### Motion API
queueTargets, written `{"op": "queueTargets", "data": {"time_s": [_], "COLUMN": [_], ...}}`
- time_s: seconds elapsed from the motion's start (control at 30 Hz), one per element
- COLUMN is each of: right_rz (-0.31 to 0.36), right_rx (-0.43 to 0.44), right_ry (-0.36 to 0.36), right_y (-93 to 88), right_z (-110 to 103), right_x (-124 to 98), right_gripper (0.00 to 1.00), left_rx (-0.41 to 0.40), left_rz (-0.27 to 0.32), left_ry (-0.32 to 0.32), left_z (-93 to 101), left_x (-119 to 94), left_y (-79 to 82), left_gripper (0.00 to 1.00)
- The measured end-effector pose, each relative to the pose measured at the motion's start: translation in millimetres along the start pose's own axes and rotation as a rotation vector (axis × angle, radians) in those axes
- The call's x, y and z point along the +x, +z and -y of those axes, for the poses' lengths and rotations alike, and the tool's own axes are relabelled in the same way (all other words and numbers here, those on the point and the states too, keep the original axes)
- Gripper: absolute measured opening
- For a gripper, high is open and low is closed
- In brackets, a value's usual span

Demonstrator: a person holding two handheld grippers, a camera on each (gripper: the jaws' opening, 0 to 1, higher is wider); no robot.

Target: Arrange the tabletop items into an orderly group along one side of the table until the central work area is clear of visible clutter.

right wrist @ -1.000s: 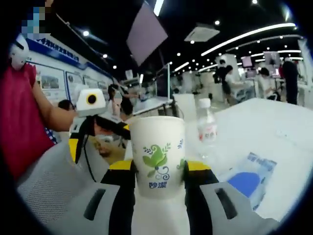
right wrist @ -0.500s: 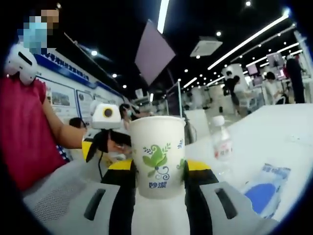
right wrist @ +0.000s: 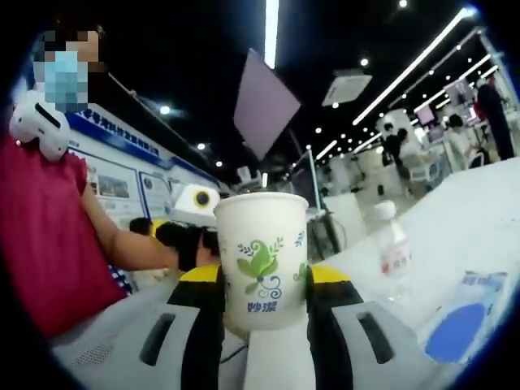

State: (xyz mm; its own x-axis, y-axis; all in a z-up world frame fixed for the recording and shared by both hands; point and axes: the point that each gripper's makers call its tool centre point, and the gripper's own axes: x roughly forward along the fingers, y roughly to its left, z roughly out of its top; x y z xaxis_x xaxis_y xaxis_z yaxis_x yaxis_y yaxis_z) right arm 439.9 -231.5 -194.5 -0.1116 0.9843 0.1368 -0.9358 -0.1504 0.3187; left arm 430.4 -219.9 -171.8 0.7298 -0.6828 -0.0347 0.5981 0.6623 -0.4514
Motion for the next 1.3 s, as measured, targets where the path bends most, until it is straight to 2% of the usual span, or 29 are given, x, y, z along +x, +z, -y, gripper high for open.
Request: {"op": "queueTargets", "data": {"time_s": [0.1, 0.3, 0.87, 1.3], "right_rz": [0.022, 0.02, -0.02, -0.077], "right_rx": [0.015, 0.023, 0.026, -0.016], "right_ry": [0.025, 0.06, 0.098, 0.094], "right_y": [4.0, 3.5, -4.7, -9.9], "right_z": [-7, -18, -26, -24], "right_x": [4, 9, 11, 8], "right_gripper": [0.39, 0.39, 0.39, 0.39], "left_rx": [-0.032, -0.021, 0.032, 0.072], "left_rz": [0.038, 0.052, 0.031, 0.004], "left_ry": [-0.015, -0.031, -0.087, -0.093], "left_z": [3.8, 9.4, 18.7, 17.4], "left_x": [2, 5, 5, 7], "left_y": [7.4, 13.6, 10.2, 4.8], "left_gripper": [0.76, 0.7, 0.42, 0.39]}}
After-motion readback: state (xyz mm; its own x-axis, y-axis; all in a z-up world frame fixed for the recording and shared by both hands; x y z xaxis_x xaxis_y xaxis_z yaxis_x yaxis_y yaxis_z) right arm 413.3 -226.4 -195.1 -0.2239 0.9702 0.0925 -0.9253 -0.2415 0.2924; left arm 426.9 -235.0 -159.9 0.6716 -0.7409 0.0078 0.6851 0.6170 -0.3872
